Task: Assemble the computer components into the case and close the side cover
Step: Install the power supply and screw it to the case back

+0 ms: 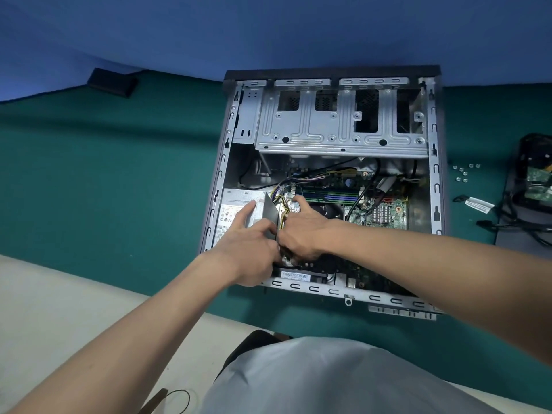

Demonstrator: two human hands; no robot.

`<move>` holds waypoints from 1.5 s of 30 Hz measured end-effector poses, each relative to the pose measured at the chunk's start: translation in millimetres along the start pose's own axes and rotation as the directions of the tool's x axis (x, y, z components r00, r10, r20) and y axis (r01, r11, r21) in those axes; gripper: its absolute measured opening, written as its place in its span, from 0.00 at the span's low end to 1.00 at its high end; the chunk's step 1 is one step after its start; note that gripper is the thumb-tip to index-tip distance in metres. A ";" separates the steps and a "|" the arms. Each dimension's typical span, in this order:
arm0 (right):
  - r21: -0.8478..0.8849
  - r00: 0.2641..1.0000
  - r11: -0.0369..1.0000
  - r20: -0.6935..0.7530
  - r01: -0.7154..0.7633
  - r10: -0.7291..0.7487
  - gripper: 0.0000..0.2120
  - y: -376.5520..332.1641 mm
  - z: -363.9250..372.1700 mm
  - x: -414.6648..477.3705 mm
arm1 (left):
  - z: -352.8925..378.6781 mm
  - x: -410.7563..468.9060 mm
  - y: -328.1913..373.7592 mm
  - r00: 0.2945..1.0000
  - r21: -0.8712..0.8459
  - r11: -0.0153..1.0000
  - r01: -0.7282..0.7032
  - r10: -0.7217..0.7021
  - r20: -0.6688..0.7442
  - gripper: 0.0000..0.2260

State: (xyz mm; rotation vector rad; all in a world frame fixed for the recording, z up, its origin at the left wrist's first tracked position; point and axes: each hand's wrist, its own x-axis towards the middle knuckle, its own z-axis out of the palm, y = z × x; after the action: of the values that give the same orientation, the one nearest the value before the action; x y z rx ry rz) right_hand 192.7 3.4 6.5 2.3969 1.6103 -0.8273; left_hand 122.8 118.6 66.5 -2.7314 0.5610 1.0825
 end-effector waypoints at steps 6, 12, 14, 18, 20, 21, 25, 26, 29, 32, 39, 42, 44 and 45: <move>0.047 0.997 0.999 0.071 -0.026 0.023 0.14 0.3 -5.1 1.2 | 1.9 0.7 -1.1 1.000 0.016 1.000 0.001 -0.001 -0.002 0.19; 0.049 0.999 0.998 -0.004 -0.033 0.034 0.12 -4.2 0.9 -3.0 | 1.0 1.6 -1.2 1.000 0.022 1.000 -0.004 0.004 0.006 0.19; 0.056 0.999 0.998 -0.027 -0.025 0.027 0.10 -4.0 3.7 -4.1 | 0.4 1.8 -0.9 1.000 0.023 1.000 -0.005 0.005 0.009 0.20; 0.055 0.997 0.998 -0.077 -0.001 0.006 0.11 -2.1 7.8 -5.5 | 0.0 1.7 -1.0 1.000 0.018 1.000 -0.010 0.010 0.001 0.21; 0.075 0.995 0.997 -0.095 0.004 0.003 0.09 -1.8 10.3 -5.3 | 0.2 1.3 -1.5 1.000 0.018 1.000 -0.013 0.013 -0.001 0.21; 0.086 0.996 0.996 -0.093 0.001 0.007 0.09 -1.5 11.4 -5.2 | 0.5 1.4 -1.5 1.000 0.017 1.000 -0.014 0.014 -0.003 0.21; 0.078 0.997 0.997 -0.083 0.013 -0.006 0.12 -1.2 11.2 -4.4 | 2.2 2.3 -1.4 1.000 0.020 1.000 -0.010 0.011 -0.010 0.20; 0.067 0.996 0.997 -0.084 0.024 -0.018 0.13 -1.2 10.6 -4.1 | 2.9 2.7 -1.4 1.000 0.020 1.000 -0.012 0.012 -0.016 0.20; 0.021 0.999 0.999 -0.043 0.027 -0.026 0.14 0.6 5.7 -1.4 | 4.6 2.7 -2.6 1.000 0.029 0.999 -0.018 0.018 -0.024 0.19; 0.020 0.998 1.000 0.057 0.000 -0.001 0.13 4.1 -1.5 6.2 | 5.3 3.9 -4.2 1.000 0.047 0.999 -0.015 0.016 -0.024 0.20; 0.082 0.995 0.997 0.096 0.001 -0.008 0.13 7.3 -0.8 13.5 | 5.8 4.8 -4.7 1.000 0.070 0.997 -0.015 0.016 -0.018 0.19; 0.091 0.996 0.996 0.086 0.006 -0.013 0.11 6.8 -2.1 11.2 | 5.7 4.3 -3.9 1.000 0.070 0.997 -0.018 0.020 -0.025 0.19; 0.089 0.997 0.996 0.072 0.008 -0.014 0.11 5.9 -2.3 8.9 | 5.8 4.1 -3.9 0.999 0.069 0.997 -0.022 0.025 -0.035 0.19; 0.085 0.998 0.996 0.062 0.010 -0.016 0.11 4.9 -1.5 7.7 | 5.8 4.0 -4.0 0.999 0.064 0.998 -0.023 0.026 -0.041 0.20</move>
State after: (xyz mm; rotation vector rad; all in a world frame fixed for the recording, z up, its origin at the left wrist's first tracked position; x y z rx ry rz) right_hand 199.7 8.2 2.9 2.3929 1.6004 -0.9814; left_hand 123.5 122.7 59.5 -2.7049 0.6255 0.9968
